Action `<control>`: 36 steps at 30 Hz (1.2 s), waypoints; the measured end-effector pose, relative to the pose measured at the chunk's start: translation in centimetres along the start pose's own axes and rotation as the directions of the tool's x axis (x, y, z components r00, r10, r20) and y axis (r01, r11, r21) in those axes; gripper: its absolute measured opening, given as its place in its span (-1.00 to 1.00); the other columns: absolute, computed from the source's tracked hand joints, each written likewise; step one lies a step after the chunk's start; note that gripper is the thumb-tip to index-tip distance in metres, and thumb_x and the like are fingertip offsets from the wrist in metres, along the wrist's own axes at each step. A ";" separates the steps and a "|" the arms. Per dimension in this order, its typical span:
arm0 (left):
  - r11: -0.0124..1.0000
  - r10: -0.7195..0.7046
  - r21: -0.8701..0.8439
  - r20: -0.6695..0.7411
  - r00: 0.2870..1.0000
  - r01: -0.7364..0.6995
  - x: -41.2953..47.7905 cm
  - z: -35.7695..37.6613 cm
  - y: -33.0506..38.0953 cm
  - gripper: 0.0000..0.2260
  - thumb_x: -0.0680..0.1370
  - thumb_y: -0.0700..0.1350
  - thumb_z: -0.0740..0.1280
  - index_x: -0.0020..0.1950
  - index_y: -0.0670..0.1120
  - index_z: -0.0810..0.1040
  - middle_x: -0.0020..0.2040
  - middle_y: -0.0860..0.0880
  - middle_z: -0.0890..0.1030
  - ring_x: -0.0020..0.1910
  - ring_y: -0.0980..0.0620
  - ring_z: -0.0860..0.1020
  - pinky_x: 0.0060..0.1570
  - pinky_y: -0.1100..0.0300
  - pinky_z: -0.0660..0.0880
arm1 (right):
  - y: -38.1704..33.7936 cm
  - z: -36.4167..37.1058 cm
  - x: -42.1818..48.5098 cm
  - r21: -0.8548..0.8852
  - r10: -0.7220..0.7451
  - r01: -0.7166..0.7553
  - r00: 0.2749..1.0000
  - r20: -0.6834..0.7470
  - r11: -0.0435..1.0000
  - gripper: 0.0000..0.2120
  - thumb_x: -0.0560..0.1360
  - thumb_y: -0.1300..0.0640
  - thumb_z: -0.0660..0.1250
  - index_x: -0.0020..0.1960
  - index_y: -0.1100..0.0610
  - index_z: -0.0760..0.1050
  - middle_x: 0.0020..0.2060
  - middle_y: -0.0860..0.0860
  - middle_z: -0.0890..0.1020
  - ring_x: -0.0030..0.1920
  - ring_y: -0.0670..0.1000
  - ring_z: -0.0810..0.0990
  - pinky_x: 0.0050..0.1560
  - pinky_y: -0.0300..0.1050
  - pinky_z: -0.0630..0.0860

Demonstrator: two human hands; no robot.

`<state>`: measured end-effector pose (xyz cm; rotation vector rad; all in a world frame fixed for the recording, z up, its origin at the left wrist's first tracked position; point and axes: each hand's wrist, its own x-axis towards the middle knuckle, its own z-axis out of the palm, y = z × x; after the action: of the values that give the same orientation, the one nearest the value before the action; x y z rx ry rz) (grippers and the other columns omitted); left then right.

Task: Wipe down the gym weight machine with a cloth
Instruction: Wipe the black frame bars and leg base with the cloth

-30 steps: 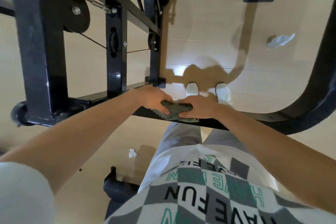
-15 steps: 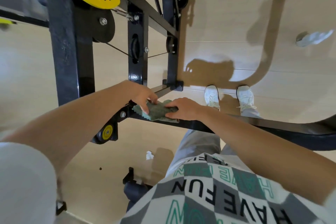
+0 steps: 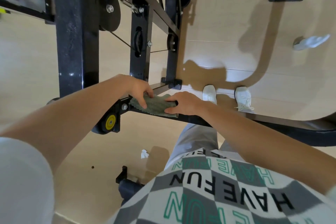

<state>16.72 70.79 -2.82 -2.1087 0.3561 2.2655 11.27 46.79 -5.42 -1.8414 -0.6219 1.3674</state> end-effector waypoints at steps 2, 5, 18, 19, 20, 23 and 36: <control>0.999 0.038 0.015 -0.042 0.998 -0.038 0.1 -0.1 1.7 -0.40 0.47 0.20 0.50 0.44 0.02 0.48 0.32 0.02 0.50 0.28 -0.03 0.46 0.33 -0.01 0.43 | 1.1 -0.4 -1.6 -0.036 0.031 -0.032 0.999 -0.023 0.999 -0.47 0.53 -0.21 0.39 0.44 -0.08 0.46 0.21 0.00 0.62 0.15 0.05 0.56 0.01 -0.11 0.38; 0.990 0.116 0.093 -0.092 0.989 -0.108 0.5 -0.2 4.2 -0.43 0.51 0.30 0.39 0.37 -0.05 0.57 0.36 0.02 0.47 0.35 -0.05 0.39 0.36 -0.03 0.39 | 2.8 -1.1 -4.1 -0.061 0.101 -0.104 0.994 -0.042 0.993 -0.42 0.51 -0.27 0.37 0.46 -0.08 0.45 0.29 -0.01 0.59 0.22 0.06 0.55 0.14 -0.05 0.47; 0.955 0.259 -0.059 -0.321 0.911 -0.292 2.2 -0.7 19.6 -0.49 0.53 0.29 0.37 0.35 0.00 0.57 0.21 0.04 0.62 0.17 0.01 0.57 0.18 0.06 0.53 | 12.6 -5.0 -17.9 -0.165 0.259 -0.273 0.960 -0.105 0.948 -0.43 0.50 -0.35 0.31 0.43 -0.13 0.47 0.27 -0.05 0.61 0.26 0.05 0.52 0.15 -0.03 0.46; 0.948 0.267 -0.080 -0.321 0.909 -0.307 2.4 -0.7 20.9 -0.48 0.53 0.29 0.37 0.40 0.04 0.53 0.28 0.06 0.60 0.23 0.03 0.55 0.23 0.08 0.51 | 13.3 -5.5 -19.0 -0.194 0.257 -0.272 0.962 -0.096 0.943 -0.45 0.51 -0.35 0.30 0.42 -0.12 0.48 0.23 -0.03 0.63 0.23 0.06 0.54 0.18 0.00 0.48; 0.946 0.269 -0.087 -0.320 0.908 -0.311 2.6 -0.6 22.2 -0.47 0.54 0.29 0.36 0.44 0.07 0.50 0.33 0.08 0.57 0.27 0.04 0.53 0.27 0.09 0.49 | 14.1 -6.0 -20.1 -0.226 0.257 -0.270 0.962 -0.086 0.936 -0.46 0.52 -0.35 0.29 0.40 -0.11 0.50 0.17 -0.01 0.66 0.17 0.07 0.57 0.17 0.04 0.50; 0.960 0.245 -0.046 -0.345 0.906 -0.277 3.5 -0.2 26.0 -0.47 0.55 0.32 0.31 0.46 0.13 0.47 0.35 0.08 0.55 0.28 0.01 0.52 0.28 0.05 0.47 | 16.2 -7.4 -23.4 -0.308 0.266 -0.275 0.961 -0.072 0.911 -0.49 0.49 -0.41 0.23 0.25 -0.13 0.57 -0.07 -0.03 0.68 -0.06 0.04 0.62 0.06 0.08 0.56; 0.948 0.172 -0.109 -0.618 0.767 -0.300 5.4 0.9 41.0 -0.56 0.50 0.31 0.38 0.18 0.02 0.65 0.11 0.03 0.65 0.06 0.02 0.53 -0.03 0.13 0.43 | 22.9 -11.3 -35.2 -0.688 0.110 -0.212 0.976 -0.189 0.694 -0.43 0.53 -0.36 0.22 0.36 -0.02 0.50 0.24 -0.07 0.55 0.32 0.02 0.40 0.46 0.09 0.07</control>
<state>8.27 30.35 -1.99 -3.0363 0.4388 1.7090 9.84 3.53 -1.28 -2.6348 -1.0378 1.1733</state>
